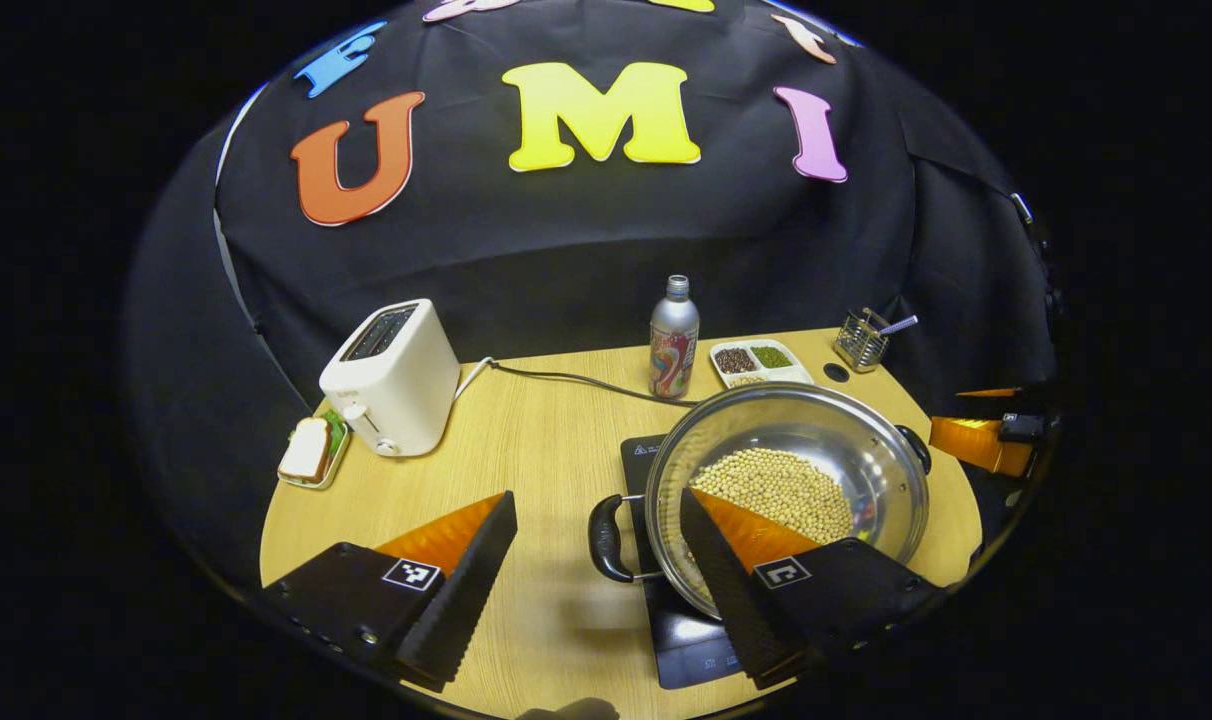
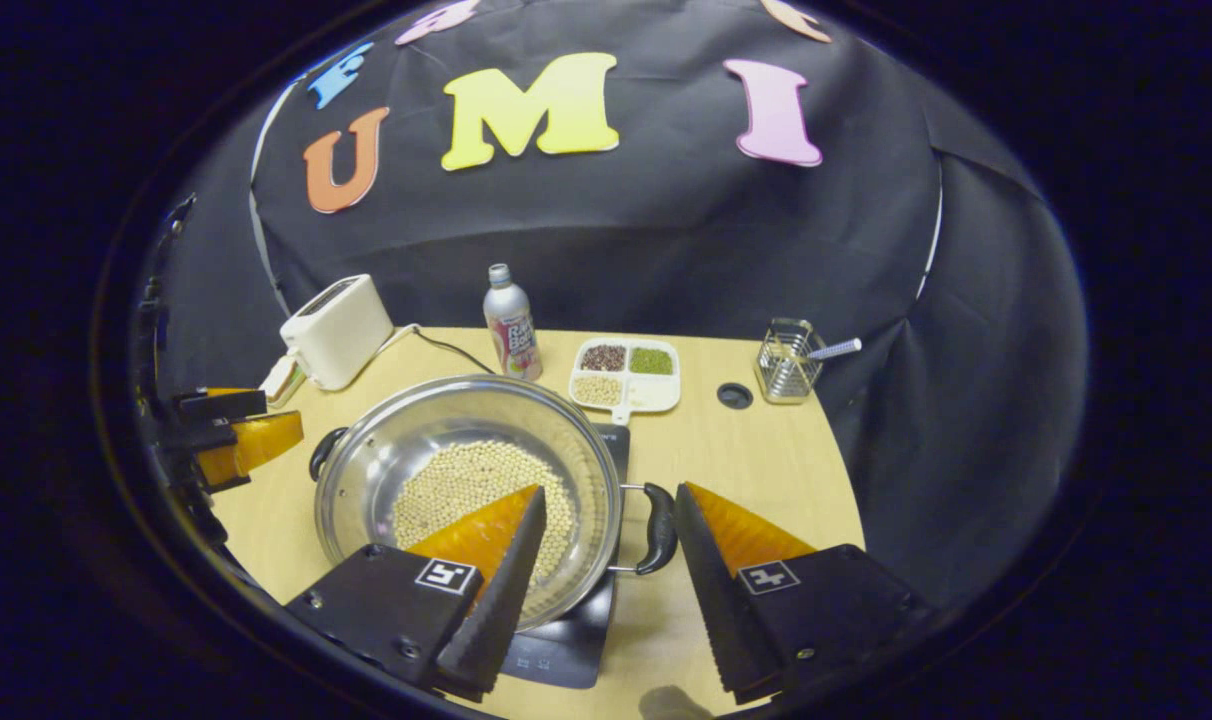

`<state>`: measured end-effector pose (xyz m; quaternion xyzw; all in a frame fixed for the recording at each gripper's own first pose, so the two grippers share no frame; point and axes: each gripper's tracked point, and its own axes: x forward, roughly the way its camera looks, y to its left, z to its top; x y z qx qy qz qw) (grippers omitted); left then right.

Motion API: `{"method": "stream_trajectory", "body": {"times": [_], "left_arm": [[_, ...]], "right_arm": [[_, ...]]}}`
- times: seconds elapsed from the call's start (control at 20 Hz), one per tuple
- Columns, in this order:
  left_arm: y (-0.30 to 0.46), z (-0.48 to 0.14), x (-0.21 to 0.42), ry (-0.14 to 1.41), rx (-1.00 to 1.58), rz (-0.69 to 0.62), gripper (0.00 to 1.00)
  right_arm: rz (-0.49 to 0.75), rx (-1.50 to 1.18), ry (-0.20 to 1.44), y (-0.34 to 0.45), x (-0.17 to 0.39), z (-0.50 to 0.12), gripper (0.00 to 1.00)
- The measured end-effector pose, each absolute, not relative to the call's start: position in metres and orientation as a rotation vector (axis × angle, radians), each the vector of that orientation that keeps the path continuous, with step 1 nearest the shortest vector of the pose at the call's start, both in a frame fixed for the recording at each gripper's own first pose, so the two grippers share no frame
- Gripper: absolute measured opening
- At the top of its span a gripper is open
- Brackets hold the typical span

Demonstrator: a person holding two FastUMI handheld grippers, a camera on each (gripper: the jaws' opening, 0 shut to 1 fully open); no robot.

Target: First push the handle of the pot to place it horizontally, then grasp the pot with both hands and set it on the induction cooktop.

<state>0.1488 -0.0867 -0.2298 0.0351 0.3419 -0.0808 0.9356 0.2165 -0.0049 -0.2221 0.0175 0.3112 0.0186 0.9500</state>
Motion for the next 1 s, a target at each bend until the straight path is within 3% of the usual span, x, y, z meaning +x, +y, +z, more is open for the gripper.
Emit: {"method": "stream_trajectory", "body": {"times": [0.55,0.6,0.75,1.0], "left_arm": [[-0.042,-0.055,0.108,0.329,0.05,-0.122,0.98],[-0.039,-0.038,0.101,0.294,0.047,-0.129,0.97],[-0.028,0.007,0.075,0.202,0.056,-0.131,0.97],[-0.001,0.056,0.036,0.089,0.002,-0.119,0.97]], "right_arm": [[0.05,-0.001,0.25,0.041,0.154,-0.039,0.81],[0.044,-0.005,0.211,0.042,0.145,-0.022,0.82],[0.025,-0.003,0.114,0.047,0.108,0.019,1.0],[-0.006,0.037,-0.007,0.051,0.06,0.058,1.0]]}}
